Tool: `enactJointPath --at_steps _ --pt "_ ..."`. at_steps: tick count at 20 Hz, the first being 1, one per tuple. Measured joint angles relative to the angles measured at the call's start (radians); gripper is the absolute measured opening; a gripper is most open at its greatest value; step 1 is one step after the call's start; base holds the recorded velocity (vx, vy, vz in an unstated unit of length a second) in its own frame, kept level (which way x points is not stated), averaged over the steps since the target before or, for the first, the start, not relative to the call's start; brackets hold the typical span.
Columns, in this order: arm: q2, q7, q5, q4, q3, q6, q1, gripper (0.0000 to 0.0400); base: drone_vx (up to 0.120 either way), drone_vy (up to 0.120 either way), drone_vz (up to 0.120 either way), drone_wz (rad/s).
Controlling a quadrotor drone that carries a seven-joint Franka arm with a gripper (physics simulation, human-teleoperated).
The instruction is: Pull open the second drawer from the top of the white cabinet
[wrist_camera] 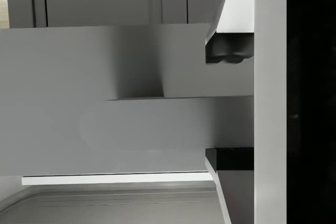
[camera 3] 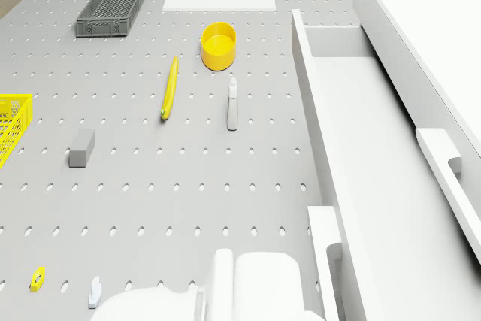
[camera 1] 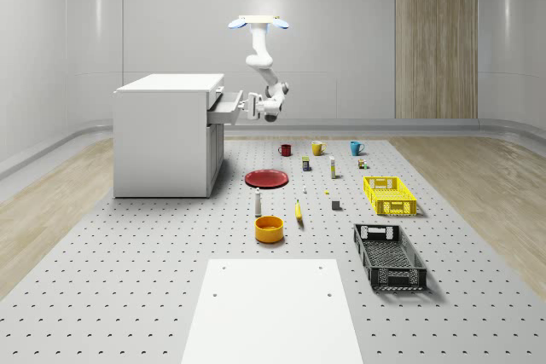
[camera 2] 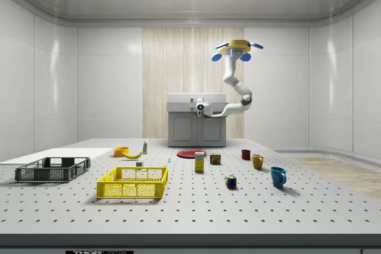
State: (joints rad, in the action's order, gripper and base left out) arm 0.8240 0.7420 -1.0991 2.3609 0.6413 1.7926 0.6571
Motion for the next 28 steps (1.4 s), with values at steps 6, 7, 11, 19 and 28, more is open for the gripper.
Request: enactJointPath --at_steps 6,7,11,19,28 --pt "0.010 -0.022 0.028 -0.009 0.057 -0.028 0.014 0.0140 0.000 0.000 0.000 0.000" --pt "0.013 -0.021 0.036 -0.012 0.068 -0.034 0.015 0.0138 0.000 0.000 0.000 0.000" --pt "0.023 -0.013 0.066 -0.028 0.111 -0.060 0.024 0.0179 0.000 0.000 0.000 0.000" --pt "0.042 -0.006 0.100 -0.044 0.155 -0.072 0.048 0.0284 0.000 0.050 0.000 0.000" --pt "0.064 0.005 0.123 -0.045 0.172 -0.056 0.074 0.0298 0.000 0.107 0.000 0.000"
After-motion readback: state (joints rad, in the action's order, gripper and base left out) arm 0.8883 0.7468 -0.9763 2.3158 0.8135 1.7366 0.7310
